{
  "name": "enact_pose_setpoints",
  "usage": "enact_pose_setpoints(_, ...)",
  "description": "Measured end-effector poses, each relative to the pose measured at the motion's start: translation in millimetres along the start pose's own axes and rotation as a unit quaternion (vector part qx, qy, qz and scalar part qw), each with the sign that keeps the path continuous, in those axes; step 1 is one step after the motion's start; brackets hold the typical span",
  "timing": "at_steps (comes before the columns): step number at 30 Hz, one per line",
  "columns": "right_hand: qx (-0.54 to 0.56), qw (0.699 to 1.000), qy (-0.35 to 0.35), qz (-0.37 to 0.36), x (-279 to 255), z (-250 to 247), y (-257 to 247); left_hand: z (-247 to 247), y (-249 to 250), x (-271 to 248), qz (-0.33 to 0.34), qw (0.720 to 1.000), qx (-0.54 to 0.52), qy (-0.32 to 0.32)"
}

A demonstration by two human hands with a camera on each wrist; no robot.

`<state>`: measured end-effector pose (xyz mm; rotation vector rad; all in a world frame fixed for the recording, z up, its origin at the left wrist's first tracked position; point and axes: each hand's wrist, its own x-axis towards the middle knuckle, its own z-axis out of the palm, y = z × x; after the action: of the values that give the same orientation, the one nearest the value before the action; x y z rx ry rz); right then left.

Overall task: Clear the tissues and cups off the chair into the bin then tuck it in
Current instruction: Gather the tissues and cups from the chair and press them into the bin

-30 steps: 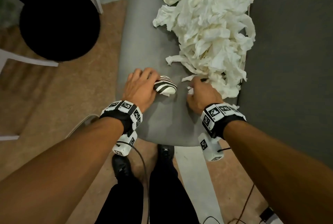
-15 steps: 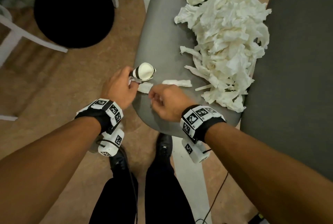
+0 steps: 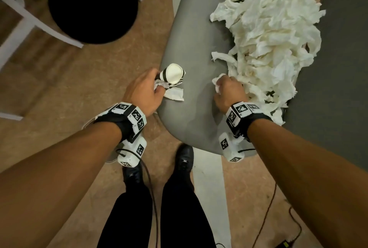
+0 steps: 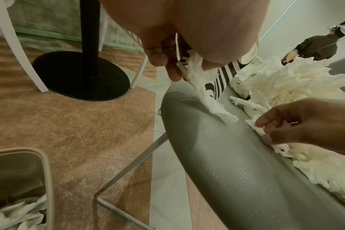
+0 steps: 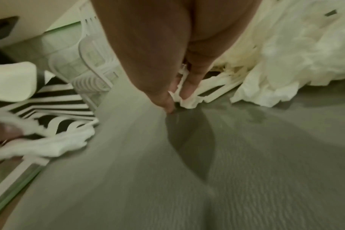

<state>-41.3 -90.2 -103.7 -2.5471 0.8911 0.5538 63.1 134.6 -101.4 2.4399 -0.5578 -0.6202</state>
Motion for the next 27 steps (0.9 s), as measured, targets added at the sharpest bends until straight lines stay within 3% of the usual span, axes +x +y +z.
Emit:
enact_pose_setpoints(5, 0.047, 0.995, -0.041, -0.075, -19.3, 19.2, -41.5, -8.6, -16.1, -13.6, -0.033, 0.998, -0.034, 0.033)
enact_pose_setpoints(12, 0.183, 0.968, -0.121, -0.122, -49.5, 60.2, -159.8, -34.4, -82.2, -48.0, -0.147, 0.981, -0.088, 0.087)
enact_pose_setpoints(19, 0.371, 0.911, -0.175, -0.040, -58.2, 135.3, -247.3, -44.9, -176.1, -95.0, -0.282, 0.946, -0.116, 0.111)
enact_pose_setpoints(27, 0.364, 0.902, -0.230, 0.022, -48.3, 252.5, -253.7, 27.1, -278.5, -124.1, -0.316, 0.939, -0.120, 0.062)
